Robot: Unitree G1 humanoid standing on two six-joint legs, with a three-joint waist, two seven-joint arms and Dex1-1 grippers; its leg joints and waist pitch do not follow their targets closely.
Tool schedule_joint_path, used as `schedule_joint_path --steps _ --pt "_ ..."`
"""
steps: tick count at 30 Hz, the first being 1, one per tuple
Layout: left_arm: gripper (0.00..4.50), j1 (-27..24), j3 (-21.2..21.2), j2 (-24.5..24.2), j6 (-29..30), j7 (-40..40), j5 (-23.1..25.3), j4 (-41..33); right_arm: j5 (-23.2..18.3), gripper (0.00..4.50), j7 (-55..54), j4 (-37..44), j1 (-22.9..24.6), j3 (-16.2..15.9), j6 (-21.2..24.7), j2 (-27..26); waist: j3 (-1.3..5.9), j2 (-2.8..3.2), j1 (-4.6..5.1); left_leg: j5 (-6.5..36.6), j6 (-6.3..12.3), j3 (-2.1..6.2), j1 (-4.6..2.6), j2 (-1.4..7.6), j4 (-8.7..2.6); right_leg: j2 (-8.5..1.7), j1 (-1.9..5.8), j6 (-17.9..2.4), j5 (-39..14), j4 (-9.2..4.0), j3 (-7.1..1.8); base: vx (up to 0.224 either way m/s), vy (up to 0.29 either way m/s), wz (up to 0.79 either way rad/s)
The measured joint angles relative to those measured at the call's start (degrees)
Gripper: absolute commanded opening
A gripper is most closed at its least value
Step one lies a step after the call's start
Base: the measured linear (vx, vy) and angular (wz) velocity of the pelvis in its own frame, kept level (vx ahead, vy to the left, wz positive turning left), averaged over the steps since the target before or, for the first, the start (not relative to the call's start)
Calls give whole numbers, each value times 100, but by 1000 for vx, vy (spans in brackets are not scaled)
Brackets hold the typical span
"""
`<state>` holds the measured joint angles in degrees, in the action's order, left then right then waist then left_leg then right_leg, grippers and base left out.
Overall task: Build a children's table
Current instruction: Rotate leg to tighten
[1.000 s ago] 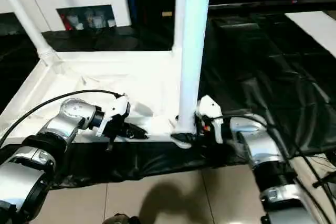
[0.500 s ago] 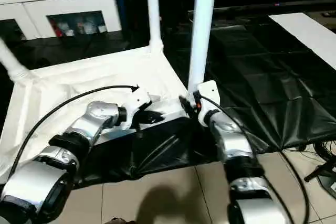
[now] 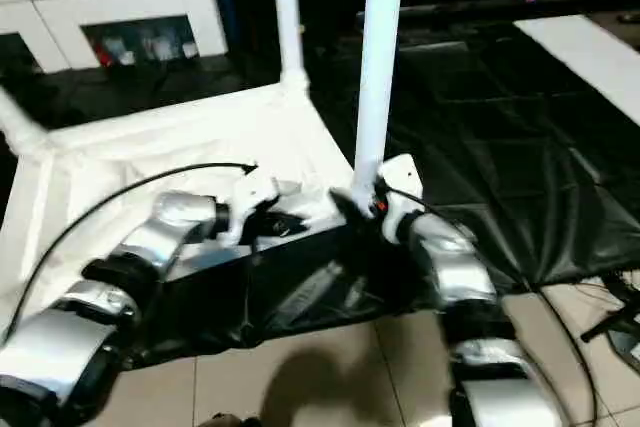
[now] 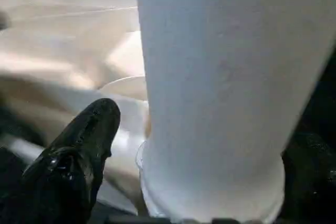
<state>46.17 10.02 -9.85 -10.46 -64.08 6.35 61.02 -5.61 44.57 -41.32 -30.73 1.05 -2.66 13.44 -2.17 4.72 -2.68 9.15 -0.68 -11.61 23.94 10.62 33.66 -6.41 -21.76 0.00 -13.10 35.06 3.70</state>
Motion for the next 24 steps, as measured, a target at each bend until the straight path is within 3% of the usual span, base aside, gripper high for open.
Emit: schedule_joint_path --steps 3,6,12,24 --pt "0 1 8 -116 -111 -468 -39 0 -114 420 749 275 177 -195 7 295 0 0 -95 -3 6 0 24 7 11 1 -17 0 0 8 8 0 0 0" --pt "0 1 49 -251 -125 -888 -81 5 -158 420 1552 446 245 -414 76 590 -2 -2 -122 -2 7 0 27 6 25 -1 -15 0 1 12 5 0 0 0" --pt "0 -1 118 -397 -190 -1552 -114 37 -224 370 2628 691 313 -753 253 1022 -3 -3 -212 -4 8 -2 24 6 34 -3 -9 -4 4 19 0 0 0 0" --pt "0 0 157 -472 -226 -1862 -117 69 -203 282 2962 793 316 -919 366 1139 -3 -3 -253 -4 9 -2 23 7 38 -3 -9 -4 4 25 2 0 0 0"
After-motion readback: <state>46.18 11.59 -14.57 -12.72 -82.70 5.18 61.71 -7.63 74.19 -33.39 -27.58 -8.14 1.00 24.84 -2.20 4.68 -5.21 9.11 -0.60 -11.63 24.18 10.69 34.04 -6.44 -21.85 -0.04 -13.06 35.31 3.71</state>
